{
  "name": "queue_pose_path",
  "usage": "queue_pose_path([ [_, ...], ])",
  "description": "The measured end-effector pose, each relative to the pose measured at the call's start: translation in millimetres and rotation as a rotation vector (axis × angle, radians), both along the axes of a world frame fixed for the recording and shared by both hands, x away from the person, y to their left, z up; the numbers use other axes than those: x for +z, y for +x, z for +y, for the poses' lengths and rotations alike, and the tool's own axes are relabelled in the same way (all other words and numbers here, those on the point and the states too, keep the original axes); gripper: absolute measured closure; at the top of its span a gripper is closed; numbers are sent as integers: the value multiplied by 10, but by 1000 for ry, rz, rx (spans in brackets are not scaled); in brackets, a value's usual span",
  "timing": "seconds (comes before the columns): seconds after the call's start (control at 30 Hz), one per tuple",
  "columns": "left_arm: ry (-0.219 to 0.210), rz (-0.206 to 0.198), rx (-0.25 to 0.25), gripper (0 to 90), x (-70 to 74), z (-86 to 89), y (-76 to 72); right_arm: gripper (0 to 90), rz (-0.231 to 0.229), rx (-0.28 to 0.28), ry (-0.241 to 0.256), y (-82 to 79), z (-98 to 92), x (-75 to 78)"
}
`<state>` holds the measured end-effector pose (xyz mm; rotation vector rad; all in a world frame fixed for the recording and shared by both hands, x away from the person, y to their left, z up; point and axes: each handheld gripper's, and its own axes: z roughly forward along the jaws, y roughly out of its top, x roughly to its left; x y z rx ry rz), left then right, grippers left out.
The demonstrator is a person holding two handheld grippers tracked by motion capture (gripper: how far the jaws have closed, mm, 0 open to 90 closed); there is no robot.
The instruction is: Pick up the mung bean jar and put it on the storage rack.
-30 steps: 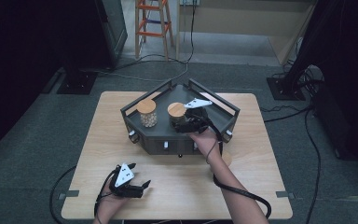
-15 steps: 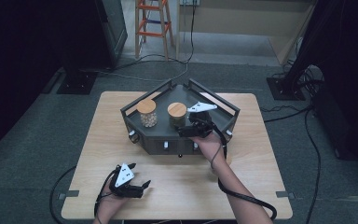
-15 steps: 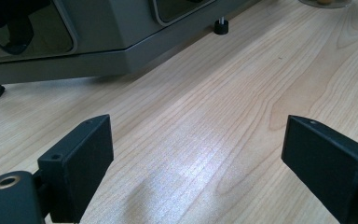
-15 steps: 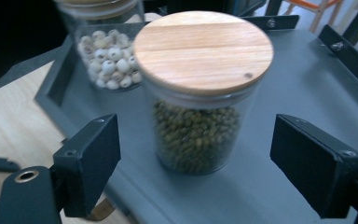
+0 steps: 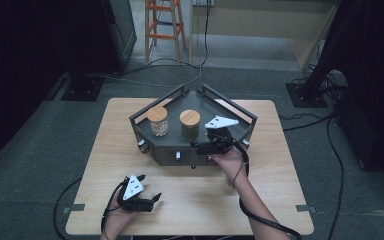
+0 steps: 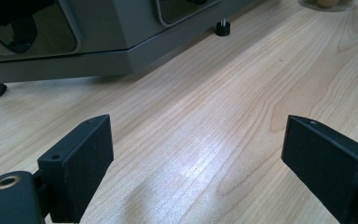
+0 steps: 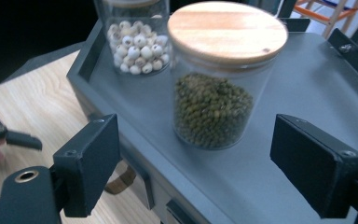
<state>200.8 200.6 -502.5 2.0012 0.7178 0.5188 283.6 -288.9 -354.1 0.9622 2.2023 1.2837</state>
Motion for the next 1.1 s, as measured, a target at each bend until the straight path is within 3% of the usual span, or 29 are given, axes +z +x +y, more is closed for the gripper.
queue_pose_path([
  [0.17,9,-4,0,90,3,-10,-19,158,-3,28,15,-34,-60,-82],
  [0.6,2,-11,7,90,-7,-1,-33,158,-29,30,46,-218,-231,-177],
  [0.87,1,-8,7,89,-6,0,-29,159,-19,35,66,-281,-328,-220],
  [0.97,5,-9,7,90,-3,-5,-32,159,-11,41,97,-307,-392,-255],
  [1.1,6,-12,8,89,-3,-6,-36,159,-17,41,91,-356,-410,-279],
])
